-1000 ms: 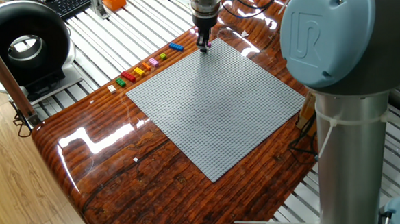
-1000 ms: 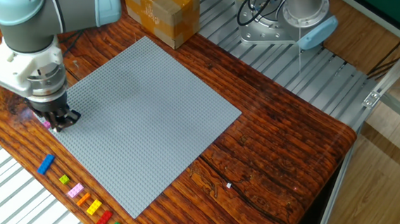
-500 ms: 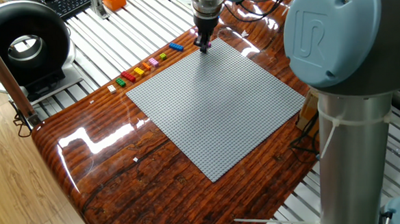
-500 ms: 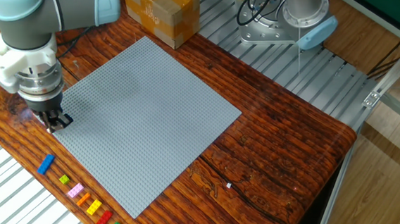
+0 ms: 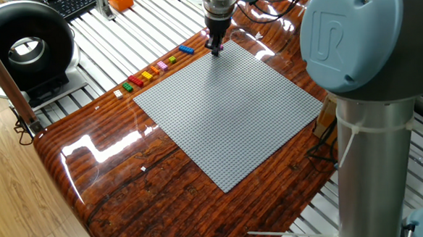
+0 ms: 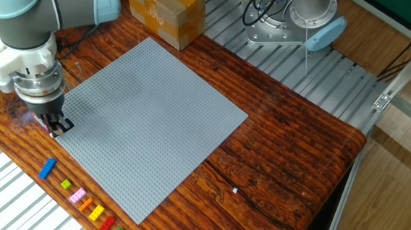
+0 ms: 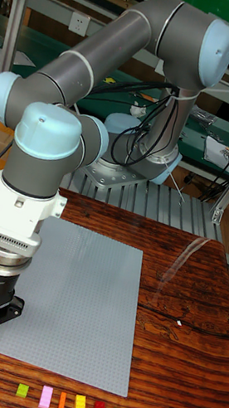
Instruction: Build with small Lego blocks
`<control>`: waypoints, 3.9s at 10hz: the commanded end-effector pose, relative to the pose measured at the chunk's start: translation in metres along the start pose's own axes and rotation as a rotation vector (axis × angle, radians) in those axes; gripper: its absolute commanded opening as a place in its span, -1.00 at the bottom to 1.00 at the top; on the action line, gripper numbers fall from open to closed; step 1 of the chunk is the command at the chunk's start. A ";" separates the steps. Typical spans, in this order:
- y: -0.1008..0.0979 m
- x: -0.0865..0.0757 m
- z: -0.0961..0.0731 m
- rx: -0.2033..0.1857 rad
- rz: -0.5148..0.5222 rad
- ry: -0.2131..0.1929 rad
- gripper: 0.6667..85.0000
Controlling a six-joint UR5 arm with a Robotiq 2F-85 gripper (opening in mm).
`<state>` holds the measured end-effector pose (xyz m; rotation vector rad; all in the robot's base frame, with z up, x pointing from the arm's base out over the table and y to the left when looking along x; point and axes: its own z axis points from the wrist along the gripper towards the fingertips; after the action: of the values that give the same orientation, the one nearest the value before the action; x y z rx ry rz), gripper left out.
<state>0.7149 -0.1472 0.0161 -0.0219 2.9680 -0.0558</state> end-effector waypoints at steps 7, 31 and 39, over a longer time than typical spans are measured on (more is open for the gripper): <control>-0.009 0.009 0.003 -0.021 0.036 0.002 -0.99; -0.008 0.011 0.009 -0.036 0.056 -0.009 -0.99; -0.007 0.010 0.011 -0.049 0.052 -0.021 -0.99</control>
<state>0.7059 -0.1552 0.0033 0.0360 2.9531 0.0024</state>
